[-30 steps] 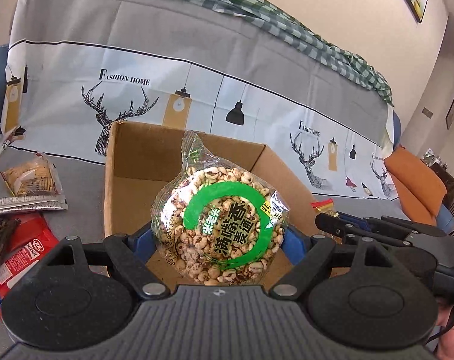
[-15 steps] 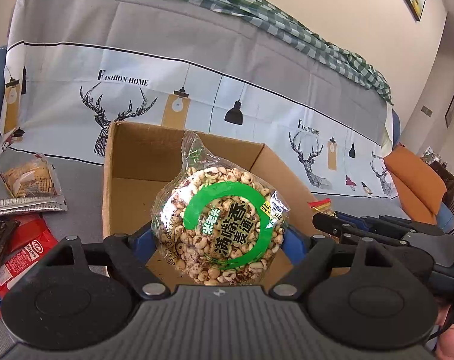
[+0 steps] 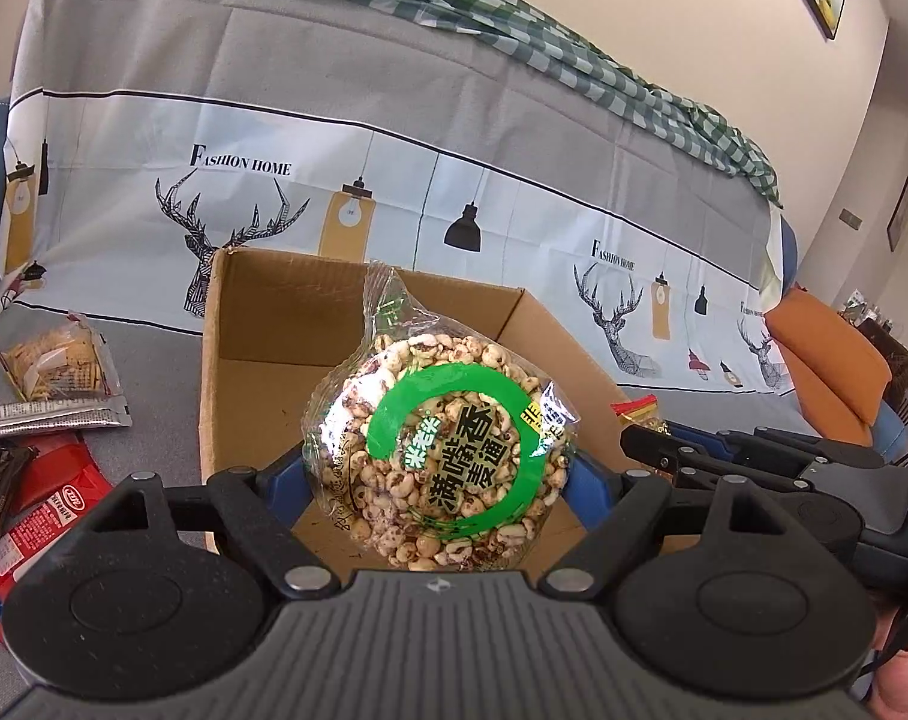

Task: Organize snacks
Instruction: 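Carry the peanut bag and red candy into the box and release both, then withdraw both open tools from the box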

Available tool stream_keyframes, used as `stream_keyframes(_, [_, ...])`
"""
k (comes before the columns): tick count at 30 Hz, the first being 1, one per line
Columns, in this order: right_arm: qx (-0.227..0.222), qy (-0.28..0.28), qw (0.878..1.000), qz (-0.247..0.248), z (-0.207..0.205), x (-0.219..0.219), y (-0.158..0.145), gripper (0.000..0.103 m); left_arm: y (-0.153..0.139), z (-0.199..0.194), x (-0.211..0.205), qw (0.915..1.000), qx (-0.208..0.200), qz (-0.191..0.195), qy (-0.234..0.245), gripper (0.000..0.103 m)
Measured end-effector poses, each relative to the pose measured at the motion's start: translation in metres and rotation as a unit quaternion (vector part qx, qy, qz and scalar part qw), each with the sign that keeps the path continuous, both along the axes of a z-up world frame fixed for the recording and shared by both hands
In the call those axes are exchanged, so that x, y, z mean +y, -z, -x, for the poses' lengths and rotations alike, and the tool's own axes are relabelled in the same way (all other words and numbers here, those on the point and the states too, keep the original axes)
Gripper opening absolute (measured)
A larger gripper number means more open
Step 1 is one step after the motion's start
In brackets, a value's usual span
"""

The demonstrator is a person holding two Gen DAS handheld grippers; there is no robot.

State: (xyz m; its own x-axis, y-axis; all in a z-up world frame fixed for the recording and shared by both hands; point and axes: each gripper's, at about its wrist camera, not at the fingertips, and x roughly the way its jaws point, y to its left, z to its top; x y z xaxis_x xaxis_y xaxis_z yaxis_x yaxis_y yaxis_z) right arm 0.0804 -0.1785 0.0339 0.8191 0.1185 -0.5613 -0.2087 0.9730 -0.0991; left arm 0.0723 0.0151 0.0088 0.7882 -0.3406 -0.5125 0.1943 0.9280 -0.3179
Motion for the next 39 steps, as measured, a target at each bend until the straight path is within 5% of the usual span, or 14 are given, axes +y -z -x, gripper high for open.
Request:
stream_keyframes(10, [-0.001,0.002,1.000,0.002,0.001,0.001,0.002,0.018,-0.009,0.005,-0.005,0.9993,-0.022,-0.002,0.030,0.089])
stream_keyframes(12, [-0.004,0.017,1.000,0.007,0.000,-0.001,0.002,0.030,-0.013,0.007,-0.006,0.9987,-0.036,-0.007,0.035,0.099])
stream_keyframes(13, [-0.005,0.030,0.999,0.012,-0.001,-0.002,0.002,0.050,-0.016,0.008,-0.005,0.9986,-0.044,-0.013,0.025,0.101])
stream_keyframes(15, [-0.005,0.059,0.998,0.010,-0.003,-0.010,0.002,0.064,-0.017,0.006,0.000,0.9986,-0.048,-0.023,0.002,0.102])
stream_keyframes(25, [0.086,0.140,0.986,0.024,-0.016,-0.043,0.031,0.065,0.006,-0.012,0.039,0.9902,0.046,-0.065,-0.115,0.102])
stream_keyframes(29, [0.105,0.147,0.983,0.031,-0.016,-0.047,0.036,0.060,0.015,-0.010,0.033,0.9910,0.073,-0.077,-0.082,0.090])
stream_keyframes(32, [0.126,0.129,0.984,-0.007,-0.014,-0.050,0.037,0.031,0.024,-0.008,0.026,0.9904,0.085,-0.092,-0.059,0.061])
stream_keyframes(34, [0.132,0.121,0.984,-0.009,-0.012,-0.047,0.037,0.017,0.026,-0.007,0.024,0.9903,0.081,-0.100,-0.054,0.059])
stream_keyframes(39, [0.140,0.123,0.982,-0.017,-0.006,-0.047,0.029,0.014,0.026,-0.006,0.023,0.9916,0.078,-0.090,-0.049,0.057])
